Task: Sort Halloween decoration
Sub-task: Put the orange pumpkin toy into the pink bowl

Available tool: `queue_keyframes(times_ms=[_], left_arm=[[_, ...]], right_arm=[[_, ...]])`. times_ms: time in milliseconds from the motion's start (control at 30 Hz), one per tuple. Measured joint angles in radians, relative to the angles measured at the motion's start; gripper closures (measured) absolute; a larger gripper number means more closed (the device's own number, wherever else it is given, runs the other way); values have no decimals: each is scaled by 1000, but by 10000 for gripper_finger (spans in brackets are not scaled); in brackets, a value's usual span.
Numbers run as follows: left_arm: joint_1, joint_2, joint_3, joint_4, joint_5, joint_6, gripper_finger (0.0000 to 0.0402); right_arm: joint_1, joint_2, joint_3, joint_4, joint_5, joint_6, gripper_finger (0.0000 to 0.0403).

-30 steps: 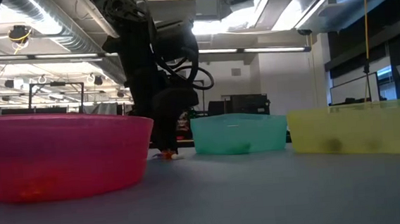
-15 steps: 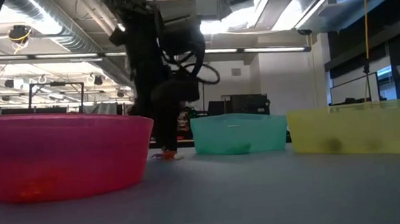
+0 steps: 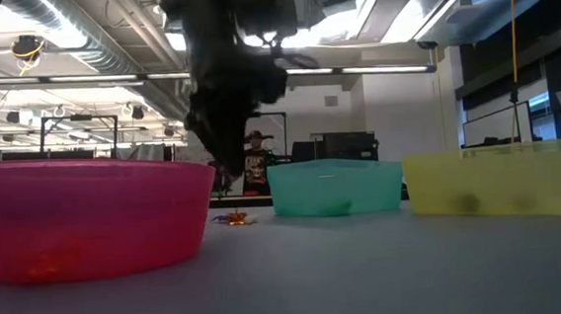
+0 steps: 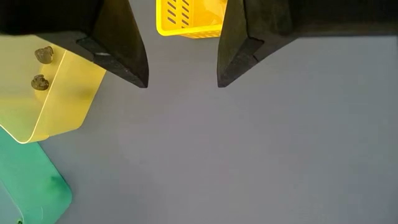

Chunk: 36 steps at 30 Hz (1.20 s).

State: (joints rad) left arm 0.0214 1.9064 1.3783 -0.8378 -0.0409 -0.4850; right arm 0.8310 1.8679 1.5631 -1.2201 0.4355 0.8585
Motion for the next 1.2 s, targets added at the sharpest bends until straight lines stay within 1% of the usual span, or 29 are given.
queue_keyframes(times_ms=[200,400,733,833,1067,1200], left_arm=[[-78,-1,72,-106,79,0,321],[-181,-2,110,-120,126,-25,321],[-343,-2,111,-122,137,-79,321],[-392,-2,111,-119,115,-88,321],[-475,-2,111,-118,-62,-77,321],[-493,-2,111,-118,-104,-33,318]], right_arm=[[0,0,0,0,0,0,214],[0,0,0,0,0,0,214],[0,0,0,0,0,0,214],[0,0,0,0,0,0,214],[0,0,0,0,0,0,214],[0,0,0,0,1,0,214]])
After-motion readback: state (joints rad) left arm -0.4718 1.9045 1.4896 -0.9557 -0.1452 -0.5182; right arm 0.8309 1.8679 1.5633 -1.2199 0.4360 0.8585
